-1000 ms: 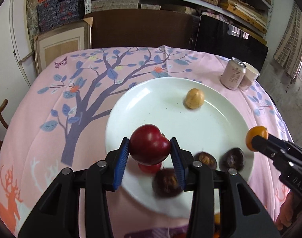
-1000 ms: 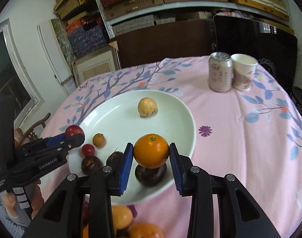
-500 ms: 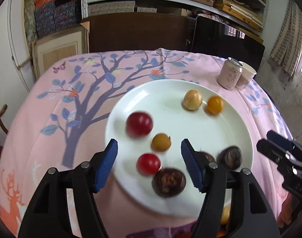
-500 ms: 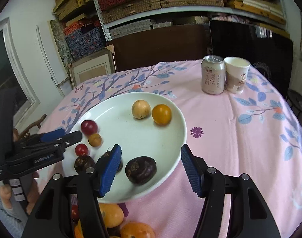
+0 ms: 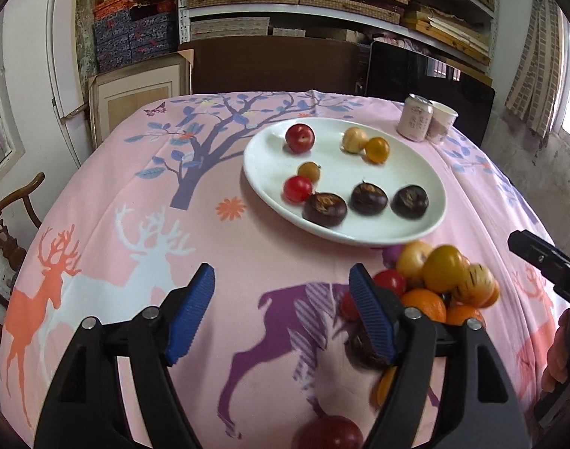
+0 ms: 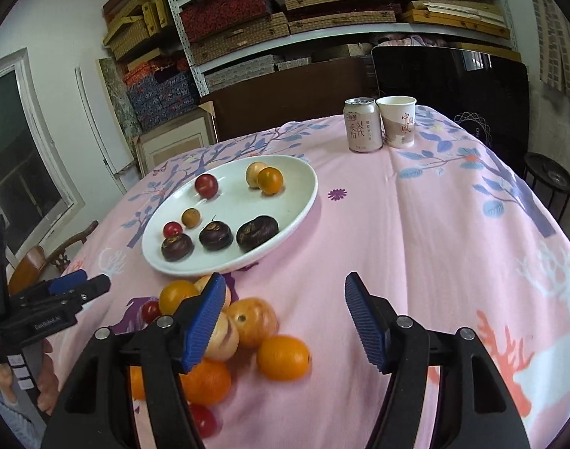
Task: Organize fruits
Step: 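Withdraw both open tools from the plate toward the fruit pile, then grasp a large yellow fruit with the left tool while the right tool grasps a striped pale fruit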
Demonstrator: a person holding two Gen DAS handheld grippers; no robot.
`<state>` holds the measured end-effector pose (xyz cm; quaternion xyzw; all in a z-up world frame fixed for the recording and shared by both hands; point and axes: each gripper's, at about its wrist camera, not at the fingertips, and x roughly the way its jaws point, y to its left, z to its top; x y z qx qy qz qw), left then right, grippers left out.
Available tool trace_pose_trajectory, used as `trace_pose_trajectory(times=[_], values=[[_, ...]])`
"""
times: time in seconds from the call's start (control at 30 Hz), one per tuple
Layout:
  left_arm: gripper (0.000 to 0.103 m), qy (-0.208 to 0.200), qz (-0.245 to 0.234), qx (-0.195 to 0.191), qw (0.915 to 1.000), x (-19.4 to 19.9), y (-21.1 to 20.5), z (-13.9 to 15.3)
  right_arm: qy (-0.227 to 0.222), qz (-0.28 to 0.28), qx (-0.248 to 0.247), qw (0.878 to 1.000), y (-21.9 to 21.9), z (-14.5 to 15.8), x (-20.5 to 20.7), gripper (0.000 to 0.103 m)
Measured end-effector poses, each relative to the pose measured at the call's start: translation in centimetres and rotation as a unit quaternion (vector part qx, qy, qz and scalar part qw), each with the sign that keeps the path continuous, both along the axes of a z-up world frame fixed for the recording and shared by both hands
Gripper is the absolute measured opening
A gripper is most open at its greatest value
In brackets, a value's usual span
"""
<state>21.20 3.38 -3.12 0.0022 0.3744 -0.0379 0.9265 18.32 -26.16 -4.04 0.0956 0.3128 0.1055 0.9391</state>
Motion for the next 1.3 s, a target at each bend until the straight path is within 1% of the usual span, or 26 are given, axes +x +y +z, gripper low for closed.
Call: trace_pose_trajectory(times=[0.07, 0.2, 0.33, 0.47, 0.53, 0.67, 0.73, 0.8, 0.9, 0.93, 1.03, 1.1, 1.2, 1.27, 1.3], values=[[0.072, 0.002, -0.008, 0.005, 1.0, -0.2, -0.9, -0.1, -0.006, 0.008, -0.003, 1.0, 0.1, 0.1, -0.6, 0.067], [0.072, 0.004, -0.044, -0.001, 0.999, 0.1, -3.6, 1.1, -0.011, 0.021, -0.005, 1.0, 0.4, 0.0, -1.6, 0.067], [0.072, 0.007, -0.077, 0.006, 0.997, 0.6, -6.8, 1.6, -0.011, 0.018, -0.017, 1.0, 0.3, 0.0, -2.3, 0.067], [0.072, 0.021, -0.095, 0.01, 0.9952, 1.4, -8.9, 0.9, -0.011, -0.013, -0.025, 1.0, -0.8, 0.2, -2.2, 0.068], [0.072, 0.027, -0.098, 0.011, 0.9947, 1.8, -9.4, 0.4, -0.005, -0.021, -0.015, 1.0, -1.5, 0.2, -2.0, 0.068], [0.072, 0.046, -0.104, -0.006, 0.9935, 3.0, -9.8, -0.3, -0.004, -0.026, -0.007, 1.0, -2.0, 0.3, -2.1, 0.069], [0.064, 0.059, -0.106, -0.015, 0.9924, 3.6, -10.0, -0.9, -0.003, -0.029, -0.013, 0.999, -2.0, 0.3, -2.1, 0.072], [0.058, 0.068, -0.113, -0.031, 0.9908, 3.9, -10.0, -1.3, -0.006, -0.032, -0.013, 0.999, -2.0, 0.4, -2.2, 0.072], [0.043, 0.073, -0.128, -0.044, 0.9881, 3.8, -10.3, -1.4, -0.008, -0.033, -0.008, 0.999, -2.2, 0.5, -2.3, 0.072], [0.037, 0.073, -0.132, -0.046, 0.9875, 3.7, -10.4, -1.4, -0.008, -0.033, -0.007, 0.999, -2.3, 0.5, -2.3, 0.072], [0.037, 0.063, -0.138, -0.036, 0.9878, 2.8, -10.7, -1.3, -0.004, -0.031, -0.011, 0.999, -2.2, 0.3, -2.1, 0.072], [0.037, 0.051, -0.133, -0.026, 0.9894, 2.0, -10.5, -0.9, -0.004, -0.028, -0.016, 0.999, -2.0, 0.2, -2.0, 0.072], [0.037, 0.019, -0.108, -0.009, 0.994, 0.4, -9.2, 0.3, -0.004, -0.013, -0.022, 1.0, -1.3, -0.1, -2.1, 0.072], [0.037, 0.005, -0.087, -0.009, 0.9962, -0.5, -7.5, 1.0, -0.004, 0.012, -0.032, 0.999, -0.2, -0.3, -2.1, 0.072], [0.037, 0.001, -0.076, -0.012, 0.997, -0.8, -6.5, 1.1, -0.004, 0.028, -0.045, 0.999, 0.7, -0.6, -2.2, 0.072]])
